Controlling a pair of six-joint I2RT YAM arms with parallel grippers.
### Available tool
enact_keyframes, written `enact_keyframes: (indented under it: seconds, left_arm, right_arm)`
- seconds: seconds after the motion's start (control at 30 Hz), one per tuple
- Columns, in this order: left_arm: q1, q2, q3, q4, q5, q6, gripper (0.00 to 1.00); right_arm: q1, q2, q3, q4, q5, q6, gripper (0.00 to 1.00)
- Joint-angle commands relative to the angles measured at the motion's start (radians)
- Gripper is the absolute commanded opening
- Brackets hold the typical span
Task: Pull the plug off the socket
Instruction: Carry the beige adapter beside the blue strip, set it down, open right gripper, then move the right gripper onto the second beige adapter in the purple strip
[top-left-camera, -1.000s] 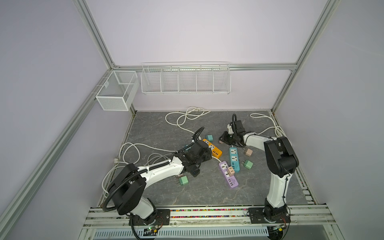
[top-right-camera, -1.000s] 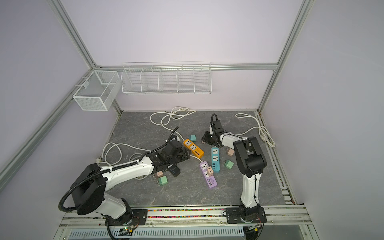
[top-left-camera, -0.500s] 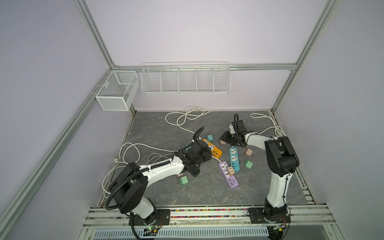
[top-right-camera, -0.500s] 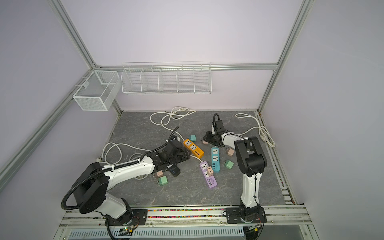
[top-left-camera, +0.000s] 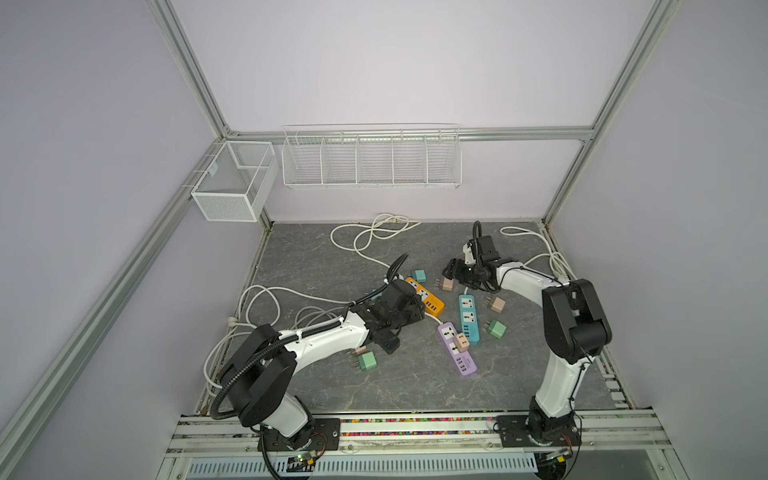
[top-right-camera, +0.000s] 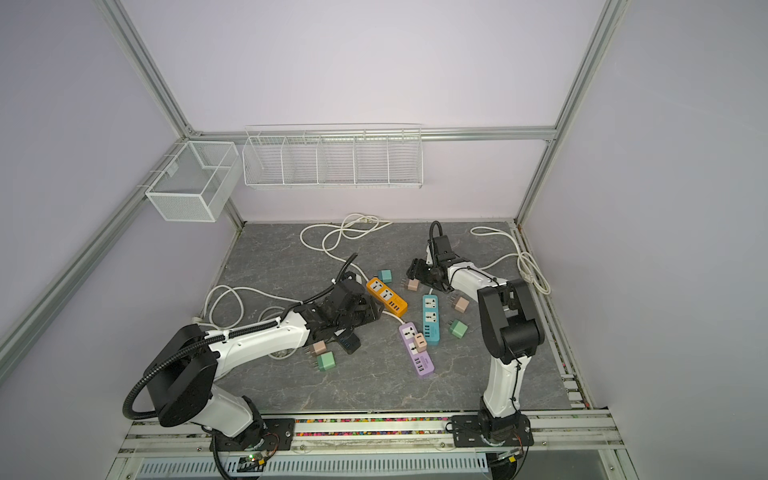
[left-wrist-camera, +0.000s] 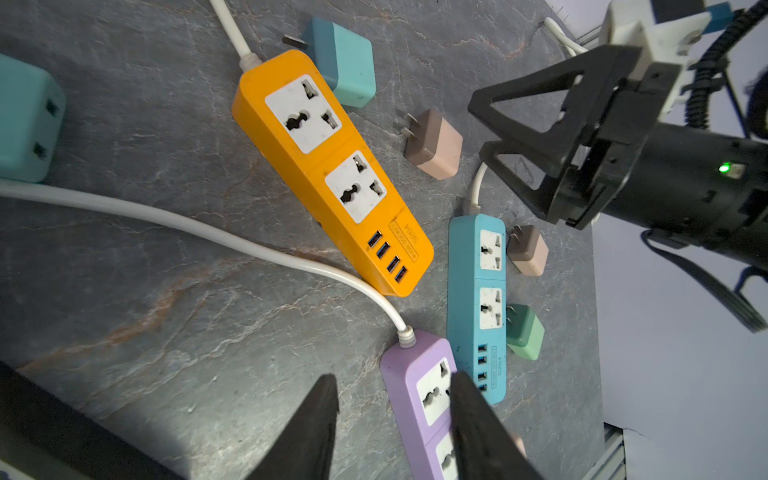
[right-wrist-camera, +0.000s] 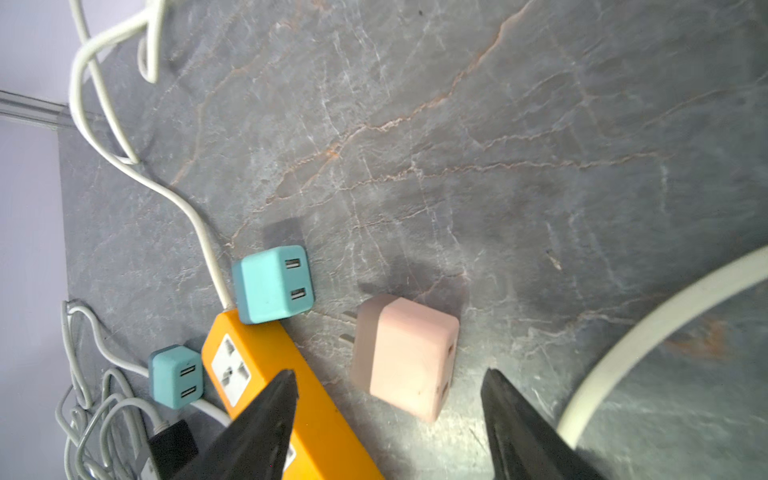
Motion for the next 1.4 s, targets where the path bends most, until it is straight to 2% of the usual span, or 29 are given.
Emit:
enact_keyframes:
  seconds: [0.0, 0.33, 0.6, 0.87, 1.07, 1.27, 1.37]
  left_arm:
    - [0.004, 0.006, -0.012, 0.033, 0.031, -0.028, 0.46]
    - [-0.029, 0.042, -0.060, 0.127, 0.092, -0.115, 0.48]
    - [-0.093, 0.109, -0.073, 0.228, 0.118, -0.186, 0.48]
    - [-0.125, 0.184, -0.090, 0.337, 0.142, -0.243, 0.48]
    - [-0.133, 0.209, -0.081, 0.342, 0.137, -0.247, 0.48]
    - [-0.136, 0.245, -0.075, 0.356, 0.138, -0.256, 0.47]
    - [-0.136, 0.254, -0.077, 0.361, 0.130, -0.259, 0.47]
  right_arm:
    - [0.005, -0.075, -0.004, -0.078, 0.006, -0.041, 0.75]
    - [0.067, -0.240, -0.058, -0.280, 0.047, -0.151, 0.77]
    - [0.171, -0.367, -0.110, -0.442, 0.151, -0.214, 0.78]
    - [0.250, -0.485, -0.182, -0.589, 0.235, -0.214, 0.79]
    - [0.334, -0.548, -0.249, -0.658, 0.298, -0.167, 0.77]
    - [0.398, -0.578, -0.303, -0.644, 0.303, -0.128, 0.76]
    - [0.418, -0.566, -0.324, -0.629, 0.312, -0.114, 0.71]
